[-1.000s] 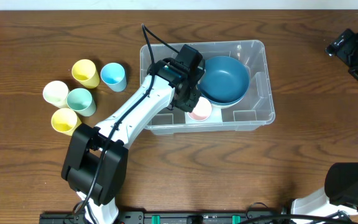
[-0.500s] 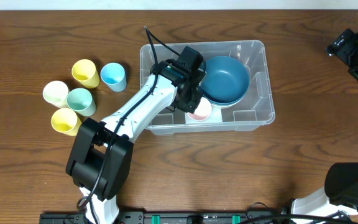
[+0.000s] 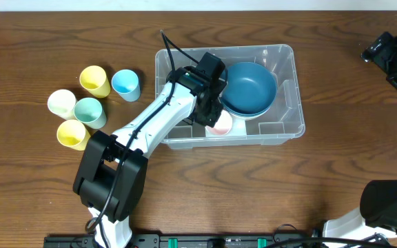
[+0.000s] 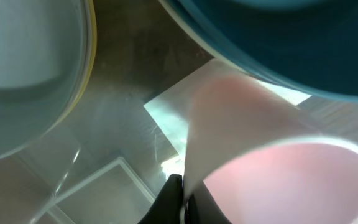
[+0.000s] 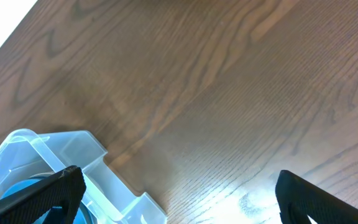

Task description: Pack container

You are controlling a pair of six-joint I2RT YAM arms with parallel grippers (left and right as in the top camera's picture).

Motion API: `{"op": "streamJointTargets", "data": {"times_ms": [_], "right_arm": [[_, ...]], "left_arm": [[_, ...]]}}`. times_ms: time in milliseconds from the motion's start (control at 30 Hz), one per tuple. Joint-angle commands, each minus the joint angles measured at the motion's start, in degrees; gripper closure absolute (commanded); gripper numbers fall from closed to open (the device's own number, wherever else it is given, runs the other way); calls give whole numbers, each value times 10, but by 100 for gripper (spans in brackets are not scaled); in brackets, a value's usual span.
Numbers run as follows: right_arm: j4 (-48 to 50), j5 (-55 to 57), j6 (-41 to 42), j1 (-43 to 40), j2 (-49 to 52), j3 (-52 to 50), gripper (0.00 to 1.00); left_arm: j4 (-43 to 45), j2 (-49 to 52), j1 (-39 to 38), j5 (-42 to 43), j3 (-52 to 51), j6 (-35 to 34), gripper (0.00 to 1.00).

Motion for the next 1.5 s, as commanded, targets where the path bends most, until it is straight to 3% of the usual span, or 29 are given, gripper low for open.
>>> {"op": "streamJointTargets", "data": {"times_ms": [0,733,1267,1467], "right_arm": [[-1,3,6,-2,-10,7,1],[-1,3,6,-2,-10,7,1],[-1,3,6,-2,-10,7,1],[-1,3,6,-2,-10,7,1]], "left_arm": [[-5,6,0,6,-3,-8,94],[-36,-12,0,5,33,-10,94],[-70,-13,0,-42,34,-32,94],[-107,-13,0,-42,79,-35,94]]}}
